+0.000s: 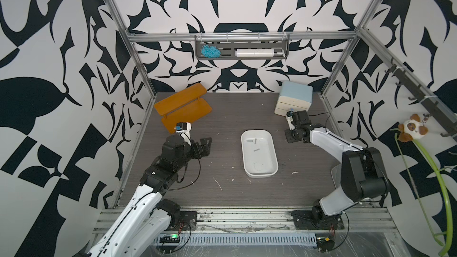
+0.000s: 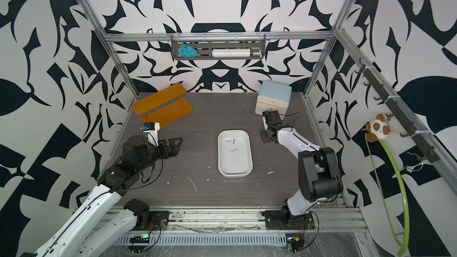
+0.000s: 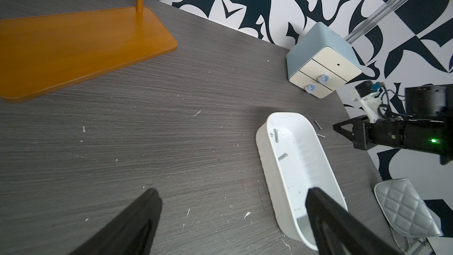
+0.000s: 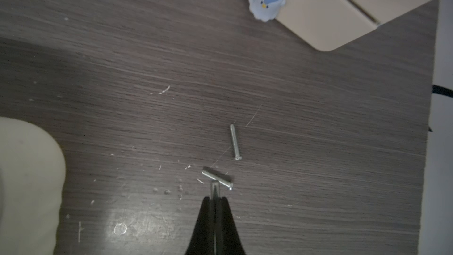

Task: Take out the screws from the storage box
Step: Place the screw at the center of the board.

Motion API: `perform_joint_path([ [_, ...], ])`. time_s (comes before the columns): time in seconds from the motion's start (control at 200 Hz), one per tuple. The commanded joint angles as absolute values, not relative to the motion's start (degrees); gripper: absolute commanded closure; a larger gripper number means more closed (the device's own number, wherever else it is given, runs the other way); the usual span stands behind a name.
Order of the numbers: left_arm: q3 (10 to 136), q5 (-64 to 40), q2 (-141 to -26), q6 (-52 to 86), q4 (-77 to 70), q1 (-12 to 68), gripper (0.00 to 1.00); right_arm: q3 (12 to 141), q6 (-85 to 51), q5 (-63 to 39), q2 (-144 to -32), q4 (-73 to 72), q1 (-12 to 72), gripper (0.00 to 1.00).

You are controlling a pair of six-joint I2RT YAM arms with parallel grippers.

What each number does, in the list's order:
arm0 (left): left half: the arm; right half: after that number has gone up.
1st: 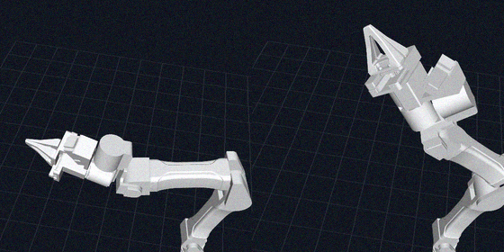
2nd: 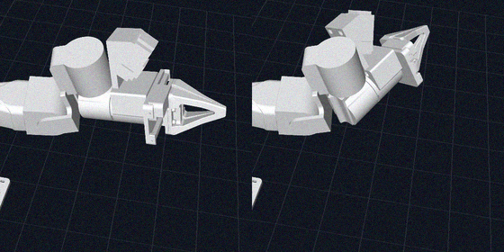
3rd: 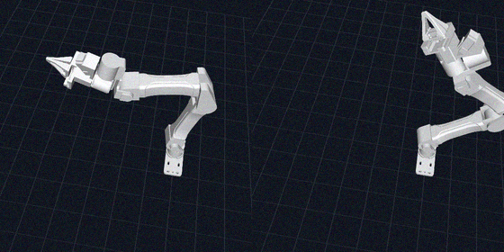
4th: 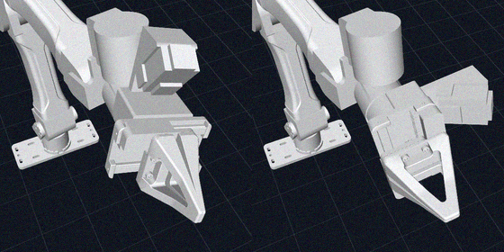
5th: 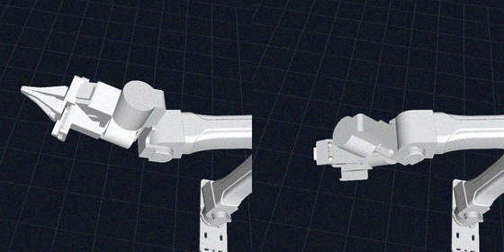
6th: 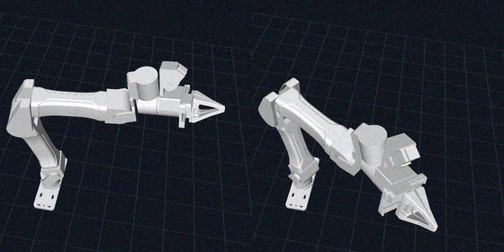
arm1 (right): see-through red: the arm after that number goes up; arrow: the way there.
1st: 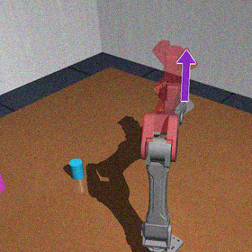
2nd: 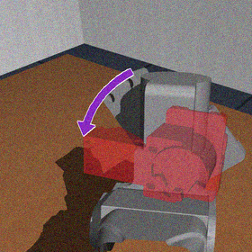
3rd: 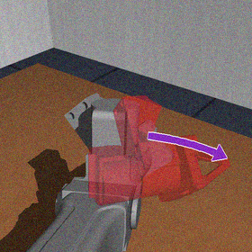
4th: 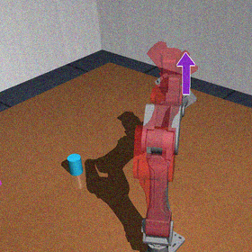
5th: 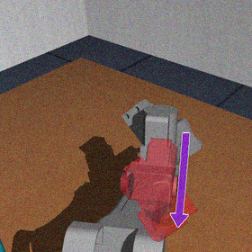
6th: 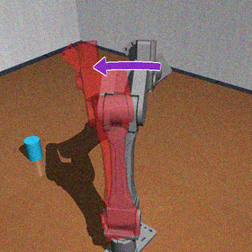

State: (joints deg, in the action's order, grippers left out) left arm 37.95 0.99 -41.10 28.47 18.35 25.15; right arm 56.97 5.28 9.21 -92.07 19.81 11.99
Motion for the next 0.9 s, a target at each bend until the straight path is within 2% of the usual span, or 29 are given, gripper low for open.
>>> perform_joint_path([
  [0.0,37.74,-0.08,-41.53,27.86,17.27,25.03,0.01,58.67,4.28,8.86,-93.33,16.04,12.13,1.00],
  [0.17,37.62,-0.68,-41.76,28.12,17.22,25.05,0.01,59.17,4.53,9.36,-96.78,13.37,11.71,1.00],
  [0.295,37.71,-1.05,-42.26,28.12,16.92,25.02,0.01,60.94,4.95,8.72,-99.21,13.80,11.47,0.84],
  [0.425,38.36,-2.97,-44.28,28.20,16.45,25.06,0.01,62.14,5.18,7.84,-98.21,14.80,11.43,0.80],
  [0.52,38.44,-6.03,-46.52,28.13,14.78,25.05,0.01,61.28,5.19,6.42,-94.11,14.93,12.35,0.72],
  [0.625,38.94,-9.67,-49.90,27.80,12.76,25.05,0.01,59.80,5.72,8.36,-87.21,14.64,17.66,0.69],
  [0.71,40.22,-12.72,-54.12,27.80,11.11,26.00,0.01,59.34,6.44,9.57,-81.59,14.70,24.14,0.71],
  [0.815,44.03,-11.13,-61.50,27.70,10.45,30.44,0.01,59.15,9.28,9.54,-78.14,15.88,33.41,0.72],
  [0.895,48.02,-9.13,-66.77,26.90,11.19,34.49,0.01,58.74,12.55,7.19,-78.45,17.89,36.36,0.72],
])
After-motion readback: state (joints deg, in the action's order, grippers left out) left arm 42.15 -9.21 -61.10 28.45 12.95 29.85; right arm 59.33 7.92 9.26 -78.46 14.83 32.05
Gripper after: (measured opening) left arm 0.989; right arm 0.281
